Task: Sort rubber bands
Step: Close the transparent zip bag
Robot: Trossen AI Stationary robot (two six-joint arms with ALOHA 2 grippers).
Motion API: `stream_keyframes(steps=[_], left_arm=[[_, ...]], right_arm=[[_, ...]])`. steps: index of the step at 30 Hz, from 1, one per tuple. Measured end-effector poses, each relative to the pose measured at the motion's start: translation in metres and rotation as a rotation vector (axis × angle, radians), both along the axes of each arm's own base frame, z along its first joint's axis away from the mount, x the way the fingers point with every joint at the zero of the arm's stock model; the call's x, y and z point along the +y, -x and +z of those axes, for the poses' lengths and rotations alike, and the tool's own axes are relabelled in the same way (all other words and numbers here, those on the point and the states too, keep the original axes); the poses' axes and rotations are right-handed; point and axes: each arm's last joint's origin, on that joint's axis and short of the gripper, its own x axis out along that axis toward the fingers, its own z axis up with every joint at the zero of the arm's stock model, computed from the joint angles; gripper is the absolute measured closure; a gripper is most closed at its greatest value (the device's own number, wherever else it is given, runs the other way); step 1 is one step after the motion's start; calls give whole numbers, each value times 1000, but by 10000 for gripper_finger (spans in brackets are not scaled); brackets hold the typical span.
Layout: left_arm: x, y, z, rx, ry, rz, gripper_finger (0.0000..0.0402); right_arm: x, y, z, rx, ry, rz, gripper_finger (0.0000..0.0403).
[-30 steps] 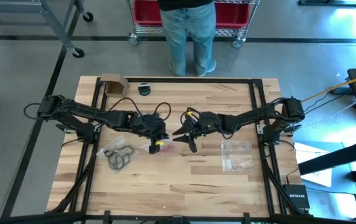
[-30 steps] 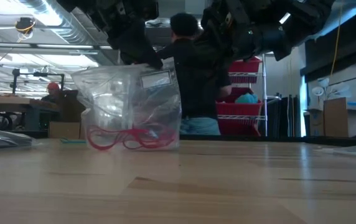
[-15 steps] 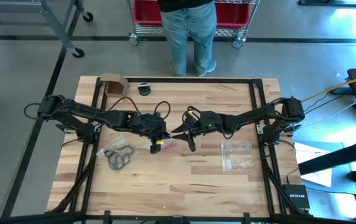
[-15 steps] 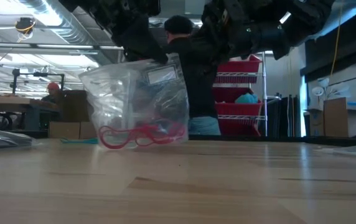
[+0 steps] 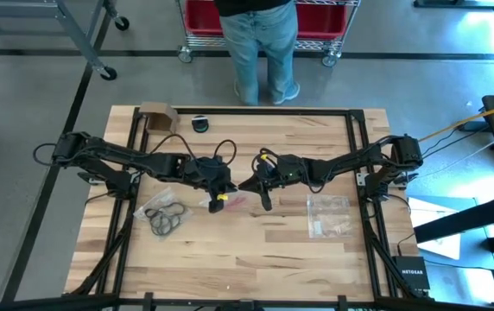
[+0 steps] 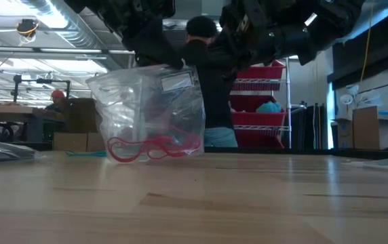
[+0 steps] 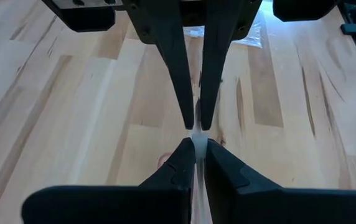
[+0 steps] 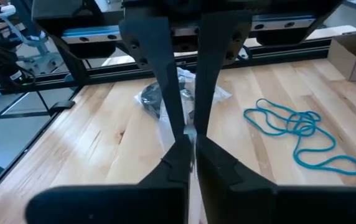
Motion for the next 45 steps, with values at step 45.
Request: stream_keyframes(steps=[45], left_arm=[[-5, 4, -4, 53, -32, -15, 386]], right_arm=[[-7, 4, -5, 93, -107, 71, 318]])
